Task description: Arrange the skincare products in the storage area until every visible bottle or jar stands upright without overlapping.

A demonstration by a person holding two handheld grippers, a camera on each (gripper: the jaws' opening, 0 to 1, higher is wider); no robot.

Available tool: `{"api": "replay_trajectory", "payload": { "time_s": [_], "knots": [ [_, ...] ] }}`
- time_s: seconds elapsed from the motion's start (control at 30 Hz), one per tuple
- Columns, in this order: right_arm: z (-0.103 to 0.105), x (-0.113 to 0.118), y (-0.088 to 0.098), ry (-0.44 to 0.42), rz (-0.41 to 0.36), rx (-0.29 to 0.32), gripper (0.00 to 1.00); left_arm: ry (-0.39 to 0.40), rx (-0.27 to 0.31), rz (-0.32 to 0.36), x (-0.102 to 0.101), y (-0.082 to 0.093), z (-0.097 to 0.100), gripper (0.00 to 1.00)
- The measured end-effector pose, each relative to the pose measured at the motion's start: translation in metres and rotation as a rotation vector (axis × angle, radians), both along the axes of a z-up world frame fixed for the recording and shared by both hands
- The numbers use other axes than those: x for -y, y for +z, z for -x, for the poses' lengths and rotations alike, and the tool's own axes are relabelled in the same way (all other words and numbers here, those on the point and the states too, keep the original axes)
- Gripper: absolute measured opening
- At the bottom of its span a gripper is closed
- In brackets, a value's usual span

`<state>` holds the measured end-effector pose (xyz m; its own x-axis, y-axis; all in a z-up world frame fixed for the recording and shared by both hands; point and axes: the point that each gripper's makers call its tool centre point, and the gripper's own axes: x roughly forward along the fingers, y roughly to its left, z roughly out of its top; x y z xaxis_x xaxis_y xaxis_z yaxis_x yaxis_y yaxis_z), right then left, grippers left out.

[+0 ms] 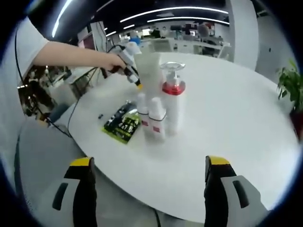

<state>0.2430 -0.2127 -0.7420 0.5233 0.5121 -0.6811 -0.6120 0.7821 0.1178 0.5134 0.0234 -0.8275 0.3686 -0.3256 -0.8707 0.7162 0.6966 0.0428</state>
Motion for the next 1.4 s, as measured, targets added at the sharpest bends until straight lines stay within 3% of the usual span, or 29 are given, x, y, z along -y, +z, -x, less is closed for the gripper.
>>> {"api": "replay_trajectory", "payload": {
  "time_s": [0.3,0.73,1.07,1.23,1.4],
  "knots": [
    [0.000,-0.001,0.001,0.003,-0.001,0.004,0.95,0.000,0.010,0.005,-0.003,0.006,-0.003,0.43],
    [-0.001,-0.002,0.004,0.013,-0.001,0.022,0.95,0.002,0.052,0.019,-0.007,0.034,0.003,0.42],
    [0.000,-0.005,0.008,0.030,-0.002,0.039,0.95,0.002,0.077,0.020,-0.011,0.058,0.024,0.42],
    [0.000,-0.006,0.009,0.039,-0.002,0.044,0.95,-0.004,0.084,0.017,-0.011,0.059,0.022,0.42],
    [-0.001,-0.007,0.011,0.035,-0.020,0.050,0.95,-0.008,0.095,0.027,-0.013,0.071,0.030,0.42]
  ]
}}
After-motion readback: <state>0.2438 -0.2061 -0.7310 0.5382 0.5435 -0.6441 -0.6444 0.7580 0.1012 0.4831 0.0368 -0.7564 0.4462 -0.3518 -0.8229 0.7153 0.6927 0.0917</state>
